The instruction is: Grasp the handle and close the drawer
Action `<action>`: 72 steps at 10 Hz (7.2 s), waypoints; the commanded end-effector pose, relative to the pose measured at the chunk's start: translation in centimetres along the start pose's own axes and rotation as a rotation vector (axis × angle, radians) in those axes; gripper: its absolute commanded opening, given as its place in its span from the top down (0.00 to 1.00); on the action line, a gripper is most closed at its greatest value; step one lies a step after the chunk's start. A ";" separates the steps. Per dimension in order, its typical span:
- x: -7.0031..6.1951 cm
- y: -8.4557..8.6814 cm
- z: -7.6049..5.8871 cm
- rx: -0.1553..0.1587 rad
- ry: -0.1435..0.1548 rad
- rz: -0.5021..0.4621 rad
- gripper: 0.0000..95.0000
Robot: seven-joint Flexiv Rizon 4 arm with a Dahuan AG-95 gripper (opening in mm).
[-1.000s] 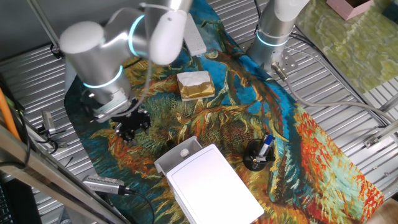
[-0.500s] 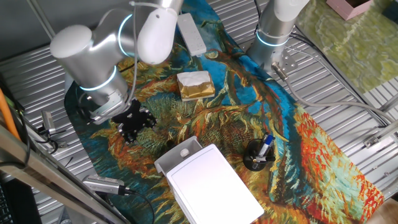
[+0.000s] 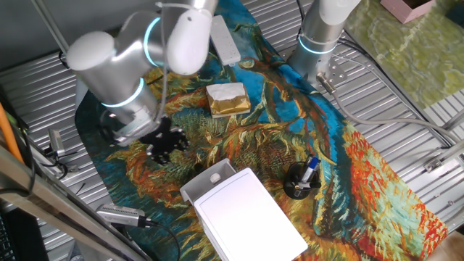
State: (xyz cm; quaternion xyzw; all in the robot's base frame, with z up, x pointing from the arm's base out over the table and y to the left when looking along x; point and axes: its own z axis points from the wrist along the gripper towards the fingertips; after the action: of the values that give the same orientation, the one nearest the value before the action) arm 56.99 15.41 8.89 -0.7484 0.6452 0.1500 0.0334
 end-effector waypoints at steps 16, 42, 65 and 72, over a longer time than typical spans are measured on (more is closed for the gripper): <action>-2.9 1.6 2.6 0.029 0.005 0.064 0.60; -3.7 2.5 3.6 0.075 0.010 0.106 1.00; -6.6 2.8 4.1 0.088 0.018 0.138 1.00; -7.6 2.7 4.3 0.086 0.021 0.141 1.00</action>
State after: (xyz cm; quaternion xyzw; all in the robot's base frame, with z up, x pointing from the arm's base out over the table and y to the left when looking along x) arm 52.63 23.31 7.21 -0.7007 0.7021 0.1173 0.0479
